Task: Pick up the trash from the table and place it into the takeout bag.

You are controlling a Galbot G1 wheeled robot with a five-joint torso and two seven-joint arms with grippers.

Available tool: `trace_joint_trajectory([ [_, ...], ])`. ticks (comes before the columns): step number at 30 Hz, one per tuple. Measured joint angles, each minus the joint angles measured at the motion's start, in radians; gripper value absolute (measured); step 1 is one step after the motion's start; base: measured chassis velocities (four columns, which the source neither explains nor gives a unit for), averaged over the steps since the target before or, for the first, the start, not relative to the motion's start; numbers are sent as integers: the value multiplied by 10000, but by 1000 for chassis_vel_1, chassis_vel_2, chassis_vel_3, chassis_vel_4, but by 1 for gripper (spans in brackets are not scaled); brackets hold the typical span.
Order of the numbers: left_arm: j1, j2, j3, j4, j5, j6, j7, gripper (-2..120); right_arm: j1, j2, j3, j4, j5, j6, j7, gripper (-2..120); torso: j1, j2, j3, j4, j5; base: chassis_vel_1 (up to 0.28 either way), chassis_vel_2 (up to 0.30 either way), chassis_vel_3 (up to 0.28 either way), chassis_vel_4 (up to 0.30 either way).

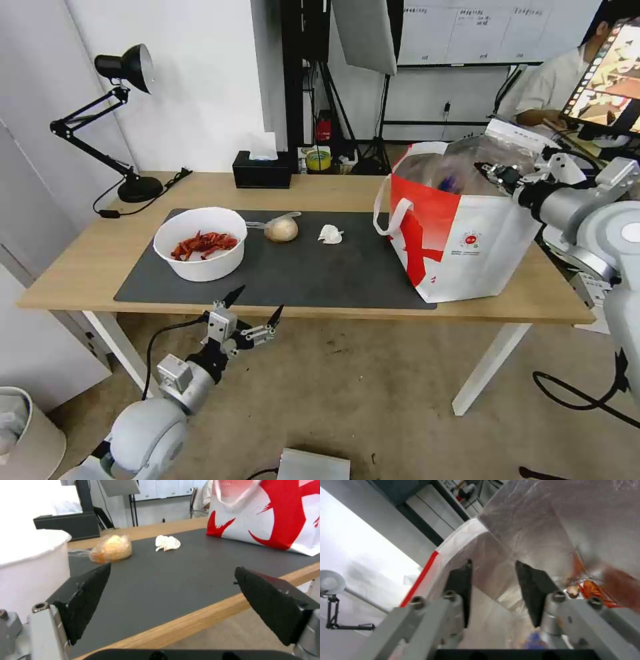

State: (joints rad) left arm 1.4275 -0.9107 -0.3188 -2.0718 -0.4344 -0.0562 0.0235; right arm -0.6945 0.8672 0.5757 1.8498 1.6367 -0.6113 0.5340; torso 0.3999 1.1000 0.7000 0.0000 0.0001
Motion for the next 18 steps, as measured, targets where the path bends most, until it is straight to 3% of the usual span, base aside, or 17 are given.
trace_joint_trajectory([
  [6, 47, 9, -81, -125, -4, 21, -15, 100, -177, -186, 139, 202, -53, 158, -488, 56, 1, 0, 0, 0, 0, 0, 0, 0, 0],
  [8, 73, 80, -204, -180, -71, 29, -20, 100, -251, -371, 190, 409, -283, 608, -1263, 68, 0, 0, 0, 0, 1, 0, 0, 0, 0],
  [10, 74, 116, -259, -185, -114, 29, -21, 100, -269, -503, 190, 520, -469, 861, -1730, 71, 0, 0, 0, 0, 0, 0, 0, 0, 0],
  [13, 72, 216, -445, -182, -252, 30, -28, 100, -400, -959, 124, 1019, -1071, 1631, -3164, 86, 1, 0, 0, 0, -2, 0, 0, 0, 0],
  [14, 72, 216, -445, -182, -252, 30, -28, 100, -400, -959, 124, 1019, -1071, 1631, -3164, 86, 1, 0, 0, 0, -2, 0, 0, 0, 0],
  [17, 56, 273, -550, -113, -307, 28, -38, 100, -1034, -1444, 26, 1838, -2528, 2159, -4795, 98, 0, 0, 0, -1, -3, 0, 0, 0, 0],
  [18, 56, 273, -550, -113, -307, 28, -38, 100, -1034, -1444, 26, 1838, -2528, 2159, -4795, 98, 0, 0, 0, -1, -3, 0, 0, 0, 0],
])
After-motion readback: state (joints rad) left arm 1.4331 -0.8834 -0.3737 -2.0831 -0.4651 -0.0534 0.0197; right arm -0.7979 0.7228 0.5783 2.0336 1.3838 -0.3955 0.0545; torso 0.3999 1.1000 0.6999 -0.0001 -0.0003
